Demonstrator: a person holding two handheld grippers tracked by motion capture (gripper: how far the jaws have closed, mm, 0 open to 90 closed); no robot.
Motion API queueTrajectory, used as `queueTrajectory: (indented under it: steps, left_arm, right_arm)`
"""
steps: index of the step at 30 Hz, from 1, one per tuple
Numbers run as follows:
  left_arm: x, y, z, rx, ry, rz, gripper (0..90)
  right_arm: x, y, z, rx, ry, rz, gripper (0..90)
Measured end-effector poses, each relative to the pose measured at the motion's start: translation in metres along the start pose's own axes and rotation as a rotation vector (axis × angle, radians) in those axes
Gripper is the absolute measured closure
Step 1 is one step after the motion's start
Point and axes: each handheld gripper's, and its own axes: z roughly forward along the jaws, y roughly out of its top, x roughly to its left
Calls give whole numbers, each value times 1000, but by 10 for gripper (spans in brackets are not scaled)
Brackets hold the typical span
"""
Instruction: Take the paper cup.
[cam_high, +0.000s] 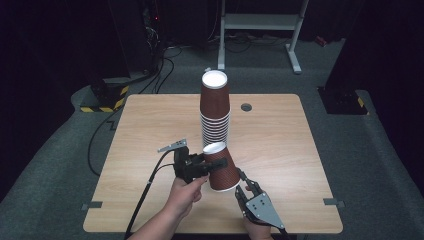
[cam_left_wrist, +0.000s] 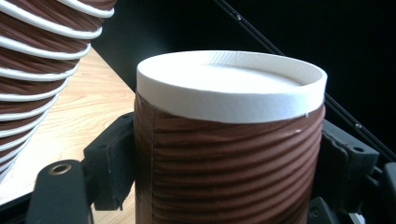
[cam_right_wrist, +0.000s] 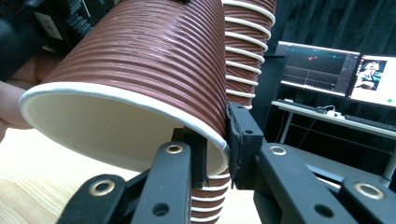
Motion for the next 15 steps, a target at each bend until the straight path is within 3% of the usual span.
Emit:
queueTrajectory:
  steps: [7,15]
  left_arm:
    - [-1,0,1,-1,-5,5,199]
    - [-6,2,1,7,28,66,157]
  right_arm:
    - [-1,1,0,-2,-8,-20,808]
    - [-2,3,-1,-9,-11,-32,832]
